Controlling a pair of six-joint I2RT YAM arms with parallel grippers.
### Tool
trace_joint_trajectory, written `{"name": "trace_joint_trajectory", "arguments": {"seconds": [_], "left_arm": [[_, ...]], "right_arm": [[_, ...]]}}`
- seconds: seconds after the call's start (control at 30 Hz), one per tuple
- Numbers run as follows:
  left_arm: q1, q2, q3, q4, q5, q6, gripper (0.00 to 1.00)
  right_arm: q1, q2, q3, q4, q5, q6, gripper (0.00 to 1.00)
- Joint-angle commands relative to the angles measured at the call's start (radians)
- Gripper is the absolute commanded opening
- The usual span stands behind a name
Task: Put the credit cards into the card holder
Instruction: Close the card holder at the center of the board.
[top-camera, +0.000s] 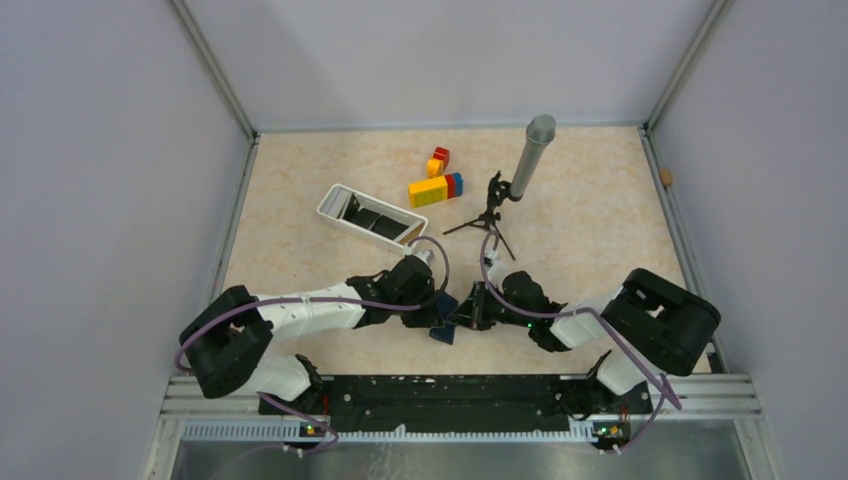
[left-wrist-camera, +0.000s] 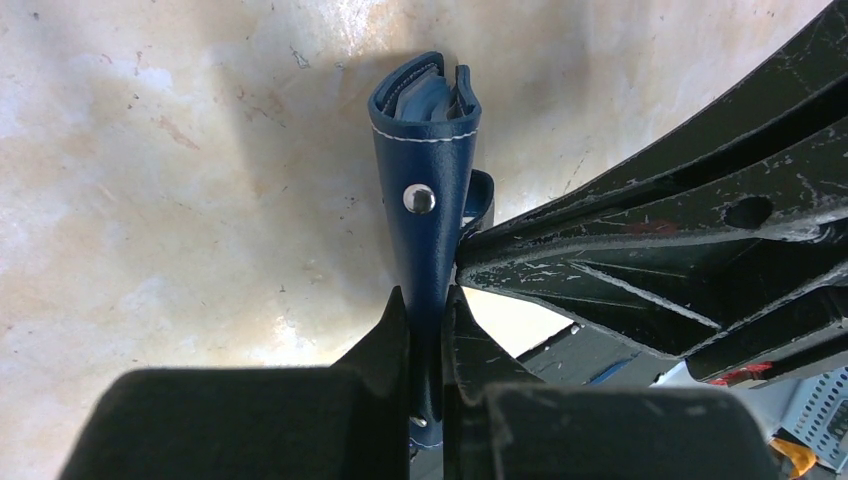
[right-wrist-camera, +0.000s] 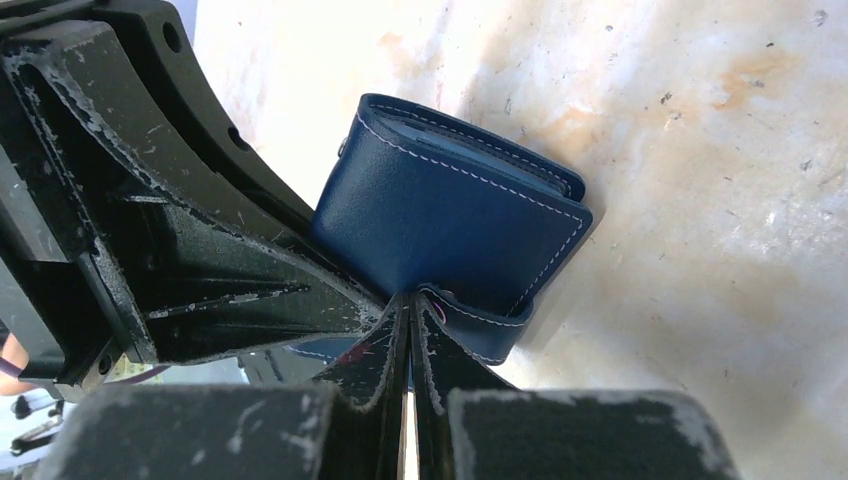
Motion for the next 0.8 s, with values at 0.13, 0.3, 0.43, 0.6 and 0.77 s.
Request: {"name": "trace_joint_trajectory", "arguments": {"seconds": [0.13,0.3,0.43,0.6,0.77], "left_arm": [[0.026,0.036,-0.081,0.049,0.07,0.0,0.0],[0.064,0.041,-0.134,0.132,0.135,-0.004,0.0],[0.094,0.043,-0.166,0.171,0.169,0.007,0.0],[0.135,0.044,-0.207,0.237,0.217,0.006,0.0],[0.168,0.065,-0.24,0.296,0.277,0.005,0.0]], "right_arm": [[-0.034,0.147,-0.047,0.036,0.062,0.019,0.0],[-0.064,0.208,-0.061,0.088,0.056,0.035,0.0],[-0.083,0.241,-0.071,0.099,0.057,0.058,0.0],[-0.104,0.303,-0.085,0.138,0.049,0.087,0.0],[-0.123,0.374,-0.099,0.198,0.042,0.118,0.0]]}}
